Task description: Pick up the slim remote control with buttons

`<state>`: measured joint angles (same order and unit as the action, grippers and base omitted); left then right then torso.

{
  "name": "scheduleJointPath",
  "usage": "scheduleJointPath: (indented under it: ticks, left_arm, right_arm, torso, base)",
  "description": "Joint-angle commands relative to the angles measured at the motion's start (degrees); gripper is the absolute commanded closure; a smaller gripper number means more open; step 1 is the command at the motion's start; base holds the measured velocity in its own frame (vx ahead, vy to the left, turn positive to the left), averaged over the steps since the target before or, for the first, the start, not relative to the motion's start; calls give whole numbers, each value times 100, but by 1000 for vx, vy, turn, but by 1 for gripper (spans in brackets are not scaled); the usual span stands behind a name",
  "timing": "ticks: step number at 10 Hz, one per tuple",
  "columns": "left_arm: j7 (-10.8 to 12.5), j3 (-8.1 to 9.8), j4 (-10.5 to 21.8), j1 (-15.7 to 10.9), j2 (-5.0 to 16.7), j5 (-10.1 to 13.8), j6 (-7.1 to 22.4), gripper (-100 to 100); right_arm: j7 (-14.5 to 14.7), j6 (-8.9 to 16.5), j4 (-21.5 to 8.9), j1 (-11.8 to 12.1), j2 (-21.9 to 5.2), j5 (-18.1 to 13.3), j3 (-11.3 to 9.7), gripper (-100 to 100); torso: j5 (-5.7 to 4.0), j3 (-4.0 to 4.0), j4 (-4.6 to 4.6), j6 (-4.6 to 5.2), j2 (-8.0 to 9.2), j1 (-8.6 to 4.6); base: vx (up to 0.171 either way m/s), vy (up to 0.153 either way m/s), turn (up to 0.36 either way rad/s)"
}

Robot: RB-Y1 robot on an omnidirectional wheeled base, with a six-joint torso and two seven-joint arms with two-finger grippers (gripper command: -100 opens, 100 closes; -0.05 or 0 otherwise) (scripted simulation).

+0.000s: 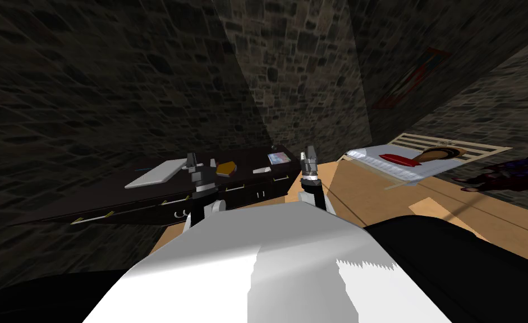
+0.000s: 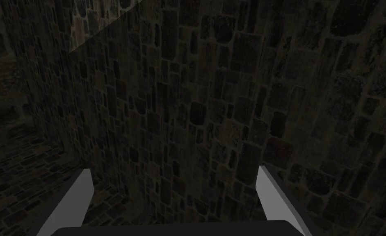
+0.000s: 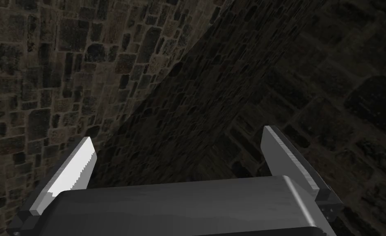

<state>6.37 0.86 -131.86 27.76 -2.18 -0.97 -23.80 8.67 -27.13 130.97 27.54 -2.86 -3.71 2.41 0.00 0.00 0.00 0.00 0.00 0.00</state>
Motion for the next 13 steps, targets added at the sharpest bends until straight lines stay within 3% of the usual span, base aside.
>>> scheduleJointPath:
  ticks: [1, 7, 8, 12, 13]
  left_arm:
    - [0, 0, 0, 0, 0, 0, 0, 0]
    - [0, -1, 1, -3, -1, 0, 1, 0]
    - [0, -1, 1, -3, -1, 0, 1, 0]
    - [0, 0, 1, -1, 0, 0, 0, 0]
    - [0, -1, 0, -2, 0, 0, 0, 0]
  right_arm:
    - [-42, 129, -102, 23, -219, -20, 50, -100]
    - [-214, 498, -787, 242, -1140, -253, 146, -100]
    - [-214, 498, -787, 242, -1171, -253, 146, -100]
    - [-298, 573, -1304, 457, -1862, -501, 130, -100]
    - [-298, 573, -1304, 457, -1888, -501, 130, -100]
  torso:
    - [0, 0, 0, 0, 0, 0]
    - [1, 52, 20, 0, 89, 5]
    - [3, 49, 19, 0, 83, 16]
    - [1, 29, 12, 0, 46, 7]
    - [2, 24, 10, -2, 40, 13]
  base:
    - [-64, 23, -11]
    - [-192, 20, 42]
    - [-137, 29, 27]
    - [-131, 28, 111]
    - [-87, 38, 68]
